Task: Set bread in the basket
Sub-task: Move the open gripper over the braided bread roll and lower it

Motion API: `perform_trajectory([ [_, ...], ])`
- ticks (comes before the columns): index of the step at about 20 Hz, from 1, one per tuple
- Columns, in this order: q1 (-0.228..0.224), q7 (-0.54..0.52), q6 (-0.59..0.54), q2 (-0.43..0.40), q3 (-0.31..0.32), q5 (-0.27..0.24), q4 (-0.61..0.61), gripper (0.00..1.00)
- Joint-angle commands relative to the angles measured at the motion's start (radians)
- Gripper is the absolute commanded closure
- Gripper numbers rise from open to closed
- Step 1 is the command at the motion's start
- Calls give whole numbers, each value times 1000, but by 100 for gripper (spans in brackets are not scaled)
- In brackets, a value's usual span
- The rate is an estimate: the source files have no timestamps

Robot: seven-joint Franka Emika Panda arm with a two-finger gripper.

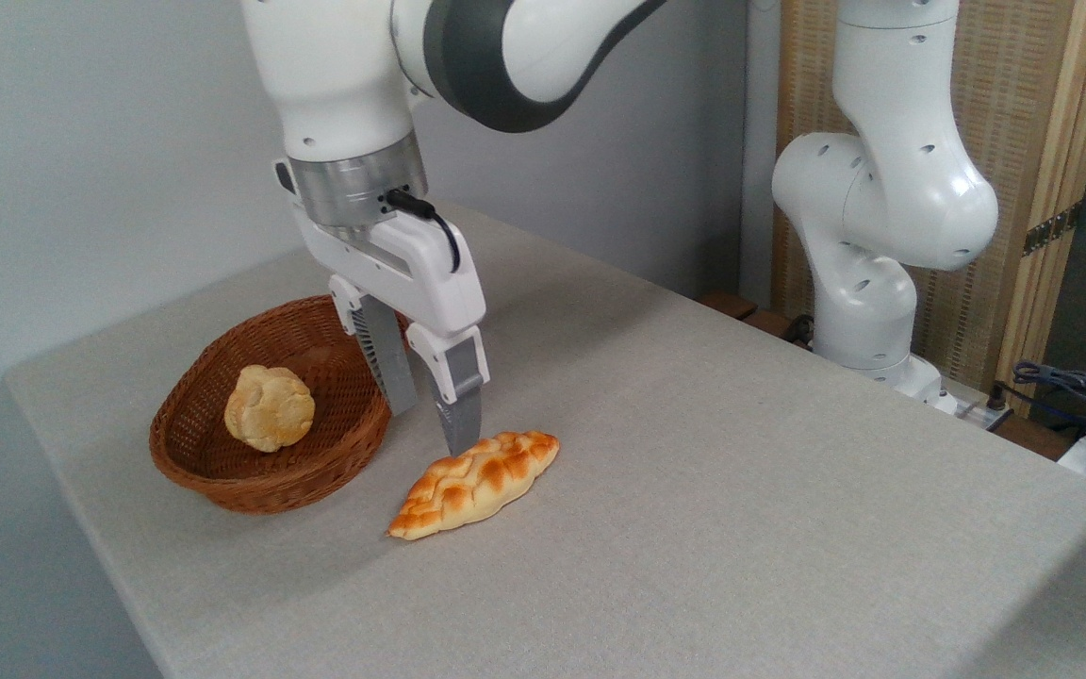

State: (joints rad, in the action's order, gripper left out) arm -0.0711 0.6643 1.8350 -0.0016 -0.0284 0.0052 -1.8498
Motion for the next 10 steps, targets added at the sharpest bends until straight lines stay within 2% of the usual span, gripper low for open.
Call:
perform_trajectory([
  [1, -4, 47, 52, -73, 11, -7, -107, 0],
  [7, -6, 57, 159, -126, 15, -7, -251, 0],
  [10, -4, 90, 286, -150, 18, -7, -363, 0],
])
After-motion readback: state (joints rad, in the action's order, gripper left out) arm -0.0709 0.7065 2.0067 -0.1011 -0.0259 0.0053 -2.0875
